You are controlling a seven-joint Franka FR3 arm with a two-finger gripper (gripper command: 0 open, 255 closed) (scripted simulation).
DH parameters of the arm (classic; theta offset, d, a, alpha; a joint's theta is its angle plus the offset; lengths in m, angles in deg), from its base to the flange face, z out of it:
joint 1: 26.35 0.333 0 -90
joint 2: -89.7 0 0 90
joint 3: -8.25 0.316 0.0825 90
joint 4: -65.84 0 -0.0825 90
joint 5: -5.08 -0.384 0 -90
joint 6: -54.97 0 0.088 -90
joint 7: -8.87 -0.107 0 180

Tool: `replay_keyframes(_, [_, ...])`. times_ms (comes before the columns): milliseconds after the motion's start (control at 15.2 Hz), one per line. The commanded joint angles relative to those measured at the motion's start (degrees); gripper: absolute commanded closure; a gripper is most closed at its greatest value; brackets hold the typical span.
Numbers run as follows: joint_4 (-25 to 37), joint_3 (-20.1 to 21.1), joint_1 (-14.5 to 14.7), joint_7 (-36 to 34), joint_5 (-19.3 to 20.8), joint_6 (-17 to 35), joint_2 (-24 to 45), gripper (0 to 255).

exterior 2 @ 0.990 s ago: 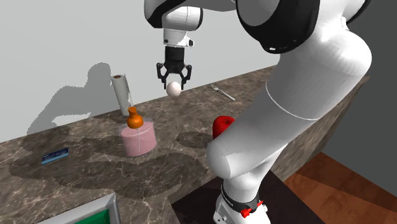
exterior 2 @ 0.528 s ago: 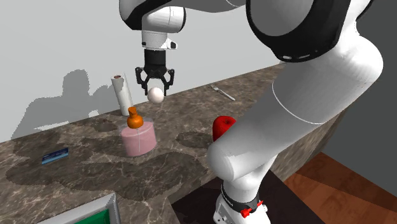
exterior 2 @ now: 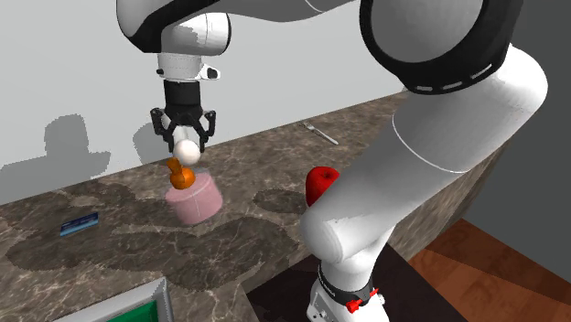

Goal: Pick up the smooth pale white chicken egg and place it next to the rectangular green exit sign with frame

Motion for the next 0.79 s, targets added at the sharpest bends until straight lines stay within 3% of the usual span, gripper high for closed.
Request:
replay_keyframes(0, [0.7,2.12,1.14,-2.87,-0.86,0.84,0.77,255])
replay_keyframes(726, [9.92,13.69,6.07,-19.17,-1.12,5.43,10.39,255])
